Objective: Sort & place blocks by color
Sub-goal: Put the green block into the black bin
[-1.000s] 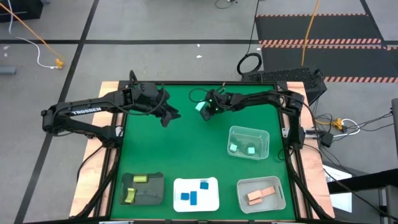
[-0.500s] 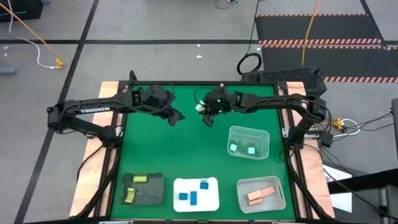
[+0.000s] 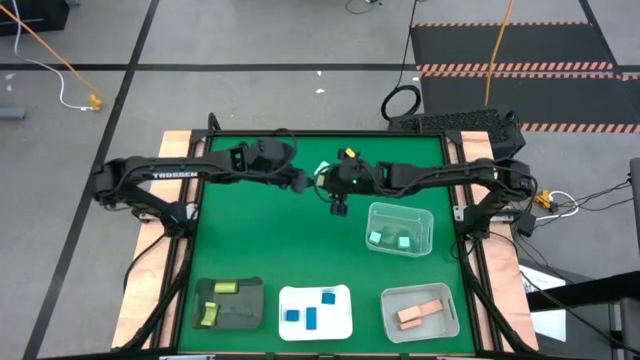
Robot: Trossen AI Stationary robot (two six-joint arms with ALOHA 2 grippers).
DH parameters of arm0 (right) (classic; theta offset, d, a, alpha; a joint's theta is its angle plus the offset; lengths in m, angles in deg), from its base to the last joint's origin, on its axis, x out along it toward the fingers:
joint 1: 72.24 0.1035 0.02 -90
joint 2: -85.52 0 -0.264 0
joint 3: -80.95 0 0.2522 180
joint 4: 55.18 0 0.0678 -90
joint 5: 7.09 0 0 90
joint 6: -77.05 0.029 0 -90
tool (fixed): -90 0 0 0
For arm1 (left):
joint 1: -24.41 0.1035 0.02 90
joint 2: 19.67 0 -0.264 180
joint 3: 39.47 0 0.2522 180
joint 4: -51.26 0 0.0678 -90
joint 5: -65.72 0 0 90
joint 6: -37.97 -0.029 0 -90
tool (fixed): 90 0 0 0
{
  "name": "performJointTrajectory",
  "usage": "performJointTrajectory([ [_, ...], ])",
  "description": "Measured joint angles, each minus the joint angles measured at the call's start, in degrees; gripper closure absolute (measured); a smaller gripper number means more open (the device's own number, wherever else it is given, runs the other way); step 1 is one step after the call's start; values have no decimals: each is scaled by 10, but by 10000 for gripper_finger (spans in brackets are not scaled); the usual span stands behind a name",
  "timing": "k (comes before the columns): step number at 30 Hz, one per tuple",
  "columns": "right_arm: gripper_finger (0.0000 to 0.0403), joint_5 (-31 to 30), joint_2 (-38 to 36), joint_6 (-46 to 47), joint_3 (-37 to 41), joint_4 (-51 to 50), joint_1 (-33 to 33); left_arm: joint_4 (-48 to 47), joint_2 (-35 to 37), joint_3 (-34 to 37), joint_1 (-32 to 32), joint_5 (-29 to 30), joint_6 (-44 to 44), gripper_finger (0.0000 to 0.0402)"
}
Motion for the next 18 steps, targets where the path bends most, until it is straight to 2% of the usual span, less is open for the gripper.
performJointTrajectory([
  [6,281,-25,0,-3,0,36,10,18,-31,0,-1,8,13,227],
  [18,280,-5,0,-13,2,40,12,43,-45,0,2,5,-6,227],
])
